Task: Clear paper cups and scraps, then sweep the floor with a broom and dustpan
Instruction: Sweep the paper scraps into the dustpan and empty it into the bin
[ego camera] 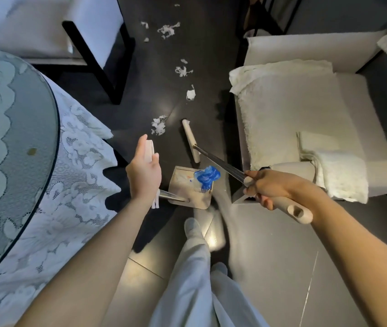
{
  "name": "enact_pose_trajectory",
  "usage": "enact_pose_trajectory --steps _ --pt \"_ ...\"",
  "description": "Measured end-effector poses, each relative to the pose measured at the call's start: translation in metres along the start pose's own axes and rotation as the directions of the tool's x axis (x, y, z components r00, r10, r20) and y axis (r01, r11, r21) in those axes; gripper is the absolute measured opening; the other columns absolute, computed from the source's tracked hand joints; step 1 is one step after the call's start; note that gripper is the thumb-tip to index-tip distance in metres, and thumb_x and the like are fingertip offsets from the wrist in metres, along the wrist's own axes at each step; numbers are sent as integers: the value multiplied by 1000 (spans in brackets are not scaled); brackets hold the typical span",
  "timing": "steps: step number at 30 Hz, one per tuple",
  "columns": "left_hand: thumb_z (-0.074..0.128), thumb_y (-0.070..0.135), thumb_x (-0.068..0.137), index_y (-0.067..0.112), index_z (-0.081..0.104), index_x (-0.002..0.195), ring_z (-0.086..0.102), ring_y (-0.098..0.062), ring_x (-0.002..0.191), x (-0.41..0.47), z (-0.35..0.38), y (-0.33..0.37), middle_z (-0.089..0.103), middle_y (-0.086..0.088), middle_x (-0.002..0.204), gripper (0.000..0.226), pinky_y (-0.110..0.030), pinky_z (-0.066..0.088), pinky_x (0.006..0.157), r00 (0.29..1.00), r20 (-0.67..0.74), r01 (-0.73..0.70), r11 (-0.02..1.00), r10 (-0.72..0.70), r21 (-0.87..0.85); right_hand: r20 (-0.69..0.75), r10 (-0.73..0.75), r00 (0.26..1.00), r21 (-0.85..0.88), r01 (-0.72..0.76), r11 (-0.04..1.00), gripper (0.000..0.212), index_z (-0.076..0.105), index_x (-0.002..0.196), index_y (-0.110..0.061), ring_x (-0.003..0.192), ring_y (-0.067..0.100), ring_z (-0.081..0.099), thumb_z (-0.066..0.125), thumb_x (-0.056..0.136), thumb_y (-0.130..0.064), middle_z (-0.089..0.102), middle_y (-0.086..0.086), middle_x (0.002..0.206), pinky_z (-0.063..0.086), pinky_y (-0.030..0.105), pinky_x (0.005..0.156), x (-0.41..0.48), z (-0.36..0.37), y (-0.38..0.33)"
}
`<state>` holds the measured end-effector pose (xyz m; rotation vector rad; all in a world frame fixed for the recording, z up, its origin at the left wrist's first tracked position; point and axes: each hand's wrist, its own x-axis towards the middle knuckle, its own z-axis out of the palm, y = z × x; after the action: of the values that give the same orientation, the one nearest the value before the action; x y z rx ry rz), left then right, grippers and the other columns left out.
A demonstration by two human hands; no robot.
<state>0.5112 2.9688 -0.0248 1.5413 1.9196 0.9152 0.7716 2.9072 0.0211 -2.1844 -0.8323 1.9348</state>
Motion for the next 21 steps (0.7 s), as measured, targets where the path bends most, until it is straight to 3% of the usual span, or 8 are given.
enact_pose_trajectory --steps 3,7,12,14,16,19,21 --pt "54 9 94 19 46 140 57 -27 114 23 9 1 61 -6 130 48 -29 42 93 1000 0 18 1000 -18 18 -38 -31 999 -94 27 995 58 36 144 -23 42 10 42 55 93 -4 57 9 78 39 20 35 21 -10 -25" --pt "54 7 94 18 46 140 59 -31 111 60 22 5 62 -7 127 48 -35 47 92 999 -35 35 999 -34 9 -105 -102 989 -314 65 947 65 29 150 -25 60 11 53 59 93 -14 59 1 84 48 23 57 51 -18 -58" --pt "52 6 92 23 44 141 64 -42 95 115 36 16 65 -15 118 52 -51 55 78 994 70 82 996 -80 -30 -76 -42 996 -342 13 940 65 24 151 -23 61 12 52 53 95 -9 55 -3 80 44 23 53 97 -13 -81" --pt "53 6 92 22 45 141 63 -41 101 127 41 18 66 -16 119 53 -40 52 86 994 96 48 999 -47 -10 0 -11 1000 -360 11 933 55 28 149 -16 62 11 49 44 97 -5 47 -7 77 41 19 50 105 -8 -86" --pt "55 6 92 18 45 141 60 -36 107 137 44 20 66 -15 119 52 -25 41 87 993 114 -32 998 25 55 46 -5 999 -305 19 952 62 24 151 -18 59 13 47 44 95 -2 44 -4 76 42 22 48 109 -4 -87" --pt "56 6 93 16 46 141 58 -33 115 155 43 21 63 -15 125 51 -20 35 89 991 124 -58 997 51 55 158 90 983 -296 -39 954 61 30 146 -28 54 11 44 48 94 -2 45 -1 76 40 19 41 101 -3 -86" --pt "57 6 93 15 46 141 57 -32 118 163 40 19 61 -13 130 51 -20 35 92 991 123 -62 997 55 55 236 177 956 -190 -133 973 56 41 132 -35 48 9 40 54 91 1 47 2 70 36 18 40 95 -10 -90"
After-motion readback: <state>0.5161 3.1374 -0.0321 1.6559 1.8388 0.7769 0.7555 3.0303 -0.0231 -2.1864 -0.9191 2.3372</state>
